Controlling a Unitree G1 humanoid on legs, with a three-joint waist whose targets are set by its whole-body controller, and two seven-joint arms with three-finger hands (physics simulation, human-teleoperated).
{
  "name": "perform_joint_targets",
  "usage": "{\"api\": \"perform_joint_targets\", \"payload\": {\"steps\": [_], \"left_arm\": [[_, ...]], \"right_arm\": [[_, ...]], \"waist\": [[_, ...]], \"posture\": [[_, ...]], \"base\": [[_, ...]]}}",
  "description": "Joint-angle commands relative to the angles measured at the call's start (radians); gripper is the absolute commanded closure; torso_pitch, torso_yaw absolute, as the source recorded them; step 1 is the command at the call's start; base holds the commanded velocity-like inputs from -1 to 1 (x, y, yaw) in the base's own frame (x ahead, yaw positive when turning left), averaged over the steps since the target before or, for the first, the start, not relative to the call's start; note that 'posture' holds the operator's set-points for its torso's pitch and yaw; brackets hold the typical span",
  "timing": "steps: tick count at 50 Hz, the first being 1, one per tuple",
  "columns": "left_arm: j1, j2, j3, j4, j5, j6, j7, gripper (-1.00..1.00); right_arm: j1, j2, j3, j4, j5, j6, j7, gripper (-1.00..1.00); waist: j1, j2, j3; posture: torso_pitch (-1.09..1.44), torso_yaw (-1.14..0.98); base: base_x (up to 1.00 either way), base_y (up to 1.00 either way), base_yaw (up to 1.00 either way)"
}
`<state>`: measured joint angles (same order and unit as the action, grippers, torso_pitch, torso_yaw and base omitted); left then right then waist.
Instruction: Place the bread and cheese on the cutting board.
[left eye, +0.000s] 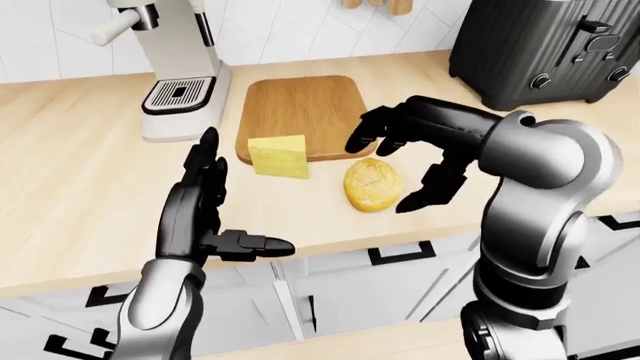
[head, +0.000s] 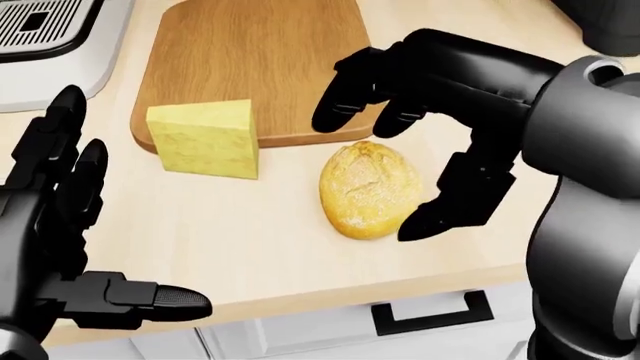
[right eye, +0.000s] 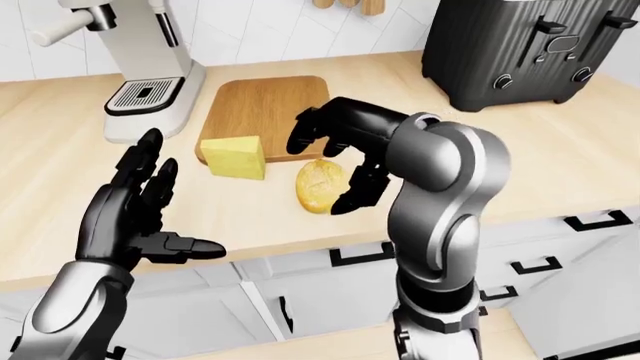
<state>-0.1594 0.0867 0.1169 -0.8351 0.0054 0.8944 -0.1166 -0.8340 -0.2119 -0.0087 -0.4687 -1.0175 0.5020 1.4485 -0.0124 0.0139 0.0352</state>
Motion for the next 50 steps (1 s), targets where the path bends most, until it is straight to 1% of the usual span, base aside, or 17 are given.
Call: {"api": "perform_joint_targets", "payload": {"steps": [1, 3, 11, 21, 25, 30, 40, 43, 45, 50], "left_arm": [[-0.013, 0.005, 0.004, -0.032, 0.001, -0.036, 0.001, -1.00], [-0.012, 0.005, 0.013, -0.031, -0.002, -0.037, -0.001, -1.00], [-0.008, 0.005, 0.012, -0.038, -0.004, -0.034, -0.001, -1.00], [-0.002, 0.005, 0.021, -0.030, -0.008, -0.047, -0.004, -1.00], [-0.007, 0.007, 0.022, -0.032, -0.010, -0.040, -0.003, -1.00], [-0.012, 0.009, 0.020, -0.030, -0.010, -0.037, -0.001, -1.00], [0.003, 0.007, 0.019, -0.019, -0.008, -0.061, -0.004, -1.00], [0.005, 0.006, 0.021, -0.020, -0.009, -0.062, -0.005, -1.00], [0.007, 0.006, 0.022, -0.019, -0.010, -0.064, -0.005, -1.00], [0.012, 0.006, 0.023, -0.017, -0.010, -0.070, -0.006, -1.00]], "right_arm": [[-0.023, -0.003, -0.009, -0.023, -0.006, -0.017, -0.017, -0.26], [-0.024, -0.001, -0.011, -0.018, -0.007, -0.021, -0.018, -0.26], [-0.010, 0.028, 0.005, -0.011, -0.019, -0.036, -0.032, -0.26], [-0.012, 0.044, 0.012, 0.015, -0.022, -0.055, -0.046, -0.26], [-0.018, 0.045, 0.010, 0.033, -0.017, -0.064, -0.058, -0.26], [-0.067, 0.029, -0.002, 0.077, 0.000, -0.062, -0.074, -0.25], [-0.056, 0.020, 0.002, 0.120, 0.014, -0.082, -0.114, -0.26], [-0.050, 0.021, 0.005, 0.122, 0.012, -0.088, -0.114, -0.31], [-0.045, 0.022, 0.006, 0.122, 0.011, -0.093, -0.112, -0.42], [-0.039, 0.024, 0.005, 0.124, 0.009, -0.101, -0.112, -0.42]], "waist": [[0.000, 0.000, -0.023], [0.000, 0.000, -0.022], [0.000, 0.001, -0.023], [0.000, 0.002, -0.023], [0.000, 0.003, -0.023], [-0.001, 0.003, -0.024], [0.000, 0.002, -0.025], [0.001, 0.001, -0.025], [0.001, 0.001, -0.025], [0.001, 0.001, -0.026]], "posture": [[0.00, 0.00], [0.00, 0.00], [0.00, 0.00], [0.00, 0.00], [0.00, 0.00], [0.00, 0.00], [0.00, 0.00], [0.00, 0.00], [0.00, 0.00], [0.00, 0.00]], "base": [[0.00, 0.00, 0.00], [0.00, 0.00, 0.00], [0.00, 0.00, 0.00], [0.00, 0.00, 0.00], [0.00, 0.00, 0.00], [0.00, 0.00, 0.00], [0.00, 0.00, 0.00], [0.00, 0.00, 0.00], [0.00, 0.00, 0.00], [0.00, 0.00, 0.00]]}}
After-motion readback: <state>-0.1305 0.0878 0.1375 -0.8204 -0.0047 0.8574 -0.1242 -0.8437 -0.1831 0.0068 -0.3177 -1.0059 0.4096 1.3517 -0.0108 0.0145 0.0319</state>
